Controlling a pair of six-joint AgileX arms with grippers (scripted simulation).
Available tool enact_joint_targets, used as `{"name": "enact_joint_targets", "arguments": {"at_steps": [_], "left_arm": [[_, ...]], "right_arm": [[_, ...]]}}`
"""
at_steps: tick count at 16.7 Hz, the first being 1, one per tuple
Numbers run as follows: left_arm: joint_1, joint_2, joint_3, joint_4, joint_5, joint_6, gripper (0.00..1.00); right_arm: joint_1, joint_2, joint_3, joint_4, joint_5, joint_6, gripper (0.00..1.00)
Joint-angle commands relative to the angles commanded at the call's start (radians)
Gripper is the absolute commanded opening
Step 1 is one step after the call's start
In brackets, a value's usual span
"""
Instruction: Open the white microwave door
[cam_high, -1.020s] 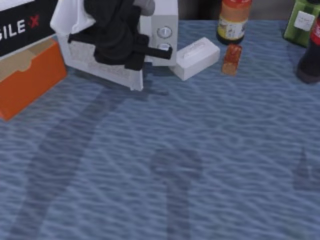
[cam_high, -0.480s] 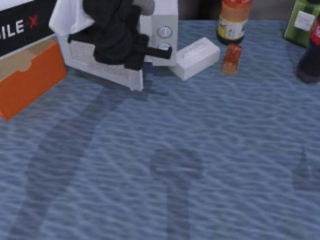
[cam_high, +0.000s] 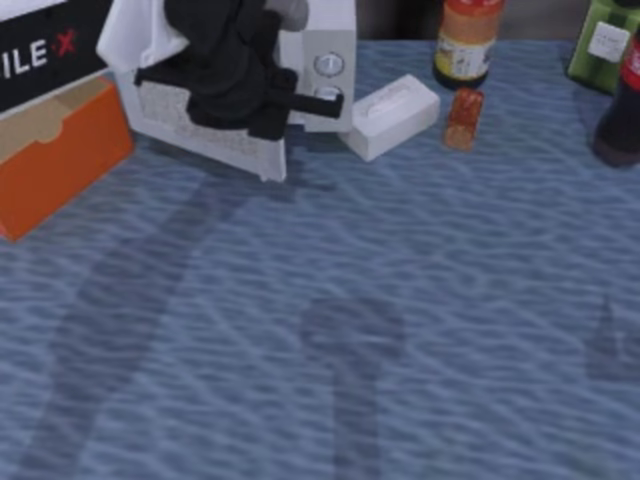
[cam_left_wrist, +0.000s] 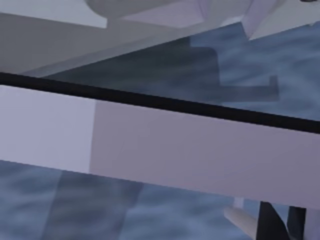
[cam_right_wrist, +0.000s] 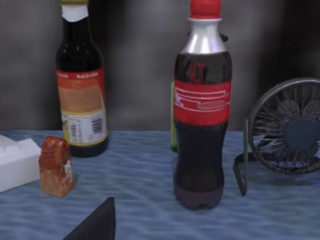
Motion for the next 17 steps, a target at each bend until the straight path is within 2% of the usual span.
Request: {"name": "enact_joint_targets", "arguments": {"at_steps": [10, 17], "left_arm": [[-0.005, 0.001, -0.005, 0.001, 0.007, -0.001, 0.0], [0.034, -0.075, -0.109, 0.032, 0.072, 0.125, 0.0]], "right_arm": [[0.0, 0.0, 0.0, 0.0, 0.0, 0.0, 1.0], [0.0, 0.0, 0.0, 0.0, 0.0, 0.0, 1.0]]}}
